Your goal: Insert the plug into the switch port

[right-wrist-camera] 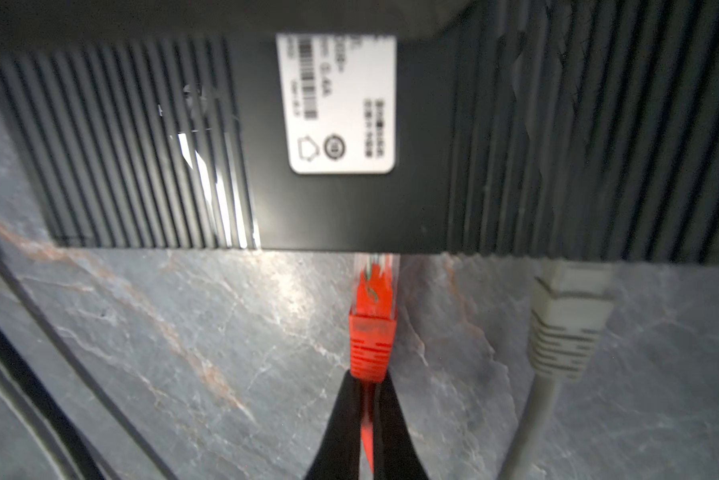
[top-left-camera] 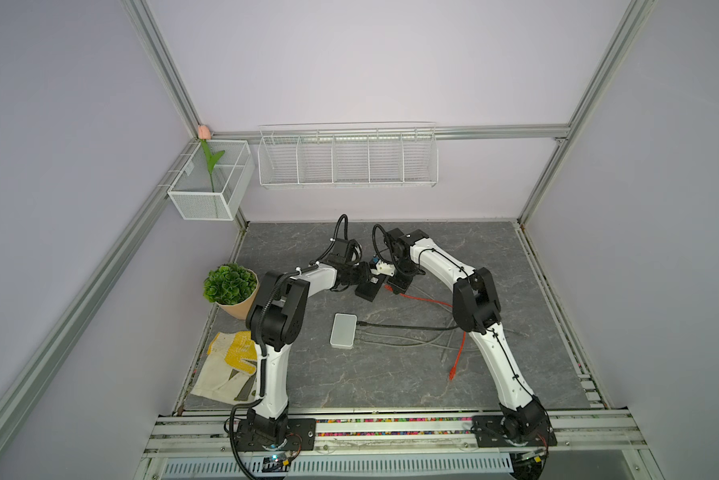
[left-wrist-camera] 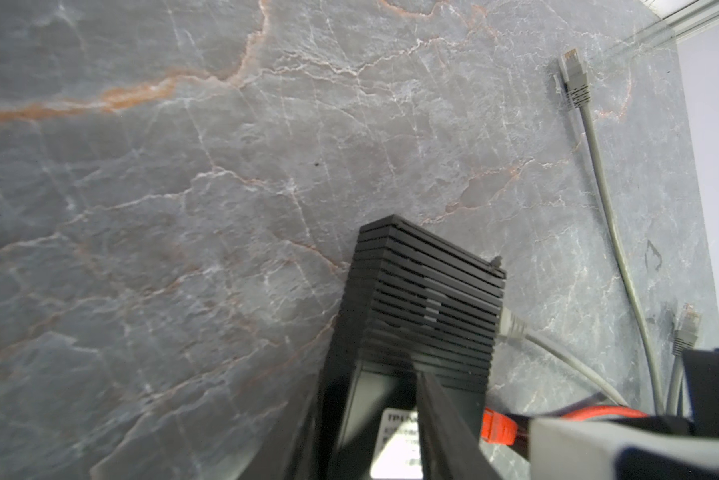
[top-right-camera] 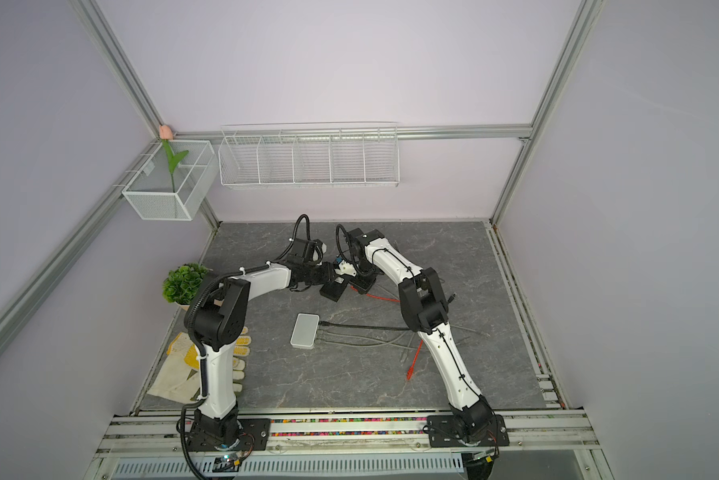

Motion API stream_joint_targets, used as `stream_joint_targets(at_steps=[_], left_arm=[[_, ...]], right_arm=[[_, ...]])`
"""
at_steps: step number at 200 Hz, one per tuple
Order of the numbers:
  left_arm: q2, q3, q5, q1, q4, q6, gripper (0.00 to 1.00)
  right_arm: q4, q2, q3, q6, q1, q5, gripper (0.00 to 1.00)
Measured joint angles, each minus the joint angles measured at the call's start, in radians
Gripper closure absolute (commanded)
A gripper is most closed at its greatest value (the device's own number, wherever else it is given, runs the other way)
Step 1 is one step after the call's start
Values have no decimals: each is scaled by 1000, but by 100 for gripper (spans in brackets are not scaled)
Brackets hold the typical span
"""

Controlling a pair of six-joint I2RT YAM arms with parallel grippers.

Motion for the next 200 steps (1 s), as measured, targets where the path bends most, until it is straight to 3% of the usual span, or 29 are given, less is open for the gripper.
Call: stream_joint_targets(at_steps=[200], left_arm=[[19, 31, -1, -6, -10, 68, 66]], right_arm=[[19, -1, -1, 10, -10, -2, 93]])
